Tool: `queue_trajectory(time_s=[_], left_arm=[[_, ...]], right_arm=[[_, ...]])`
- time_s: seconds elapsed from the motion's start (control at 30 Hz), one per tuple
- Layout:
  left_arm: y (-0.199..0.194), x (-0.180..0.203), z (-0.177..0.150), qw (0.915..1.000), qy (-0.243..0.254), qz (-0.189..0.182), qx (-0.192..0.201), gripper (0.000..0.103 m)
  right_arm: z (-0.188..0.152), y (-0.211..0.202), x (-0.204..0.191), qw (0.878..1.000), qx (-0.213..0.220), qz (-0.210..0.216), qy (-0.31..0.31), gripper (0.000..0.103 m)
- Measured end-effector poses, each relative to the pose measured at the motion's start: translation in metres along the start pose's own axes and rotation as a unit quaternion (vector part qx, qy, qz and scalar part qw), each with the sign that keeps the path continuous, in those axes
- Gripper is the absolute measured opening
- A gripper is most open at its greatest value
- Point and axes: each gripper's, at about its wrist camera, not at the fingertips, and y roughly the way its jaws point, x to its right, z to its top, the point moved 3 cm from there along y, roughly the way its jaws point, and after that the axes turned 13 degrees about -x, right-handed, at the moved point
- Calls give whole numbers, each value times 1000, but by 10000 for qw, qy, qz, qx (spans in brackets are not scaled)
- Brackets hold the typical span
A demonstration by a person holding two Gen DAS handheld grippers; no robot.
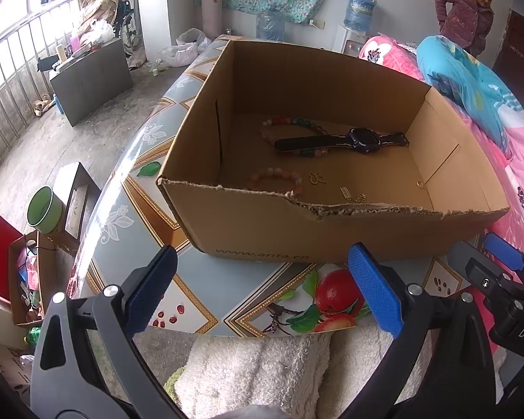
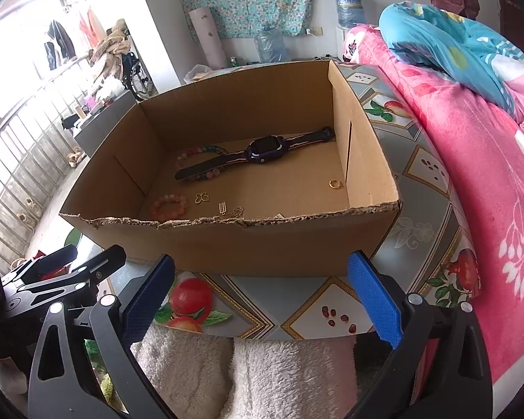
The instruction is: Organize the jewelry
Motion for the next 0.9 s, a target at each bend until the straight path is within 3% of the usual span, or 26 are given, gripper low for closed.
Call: queue_trajectory(time_s=[0.9], left_arm=[[-2, 3, 1, 10000, 6, -26, 8, 95]], right_arm=[[-1, 1, 3, 10000, 8, 5, 40, 97]])
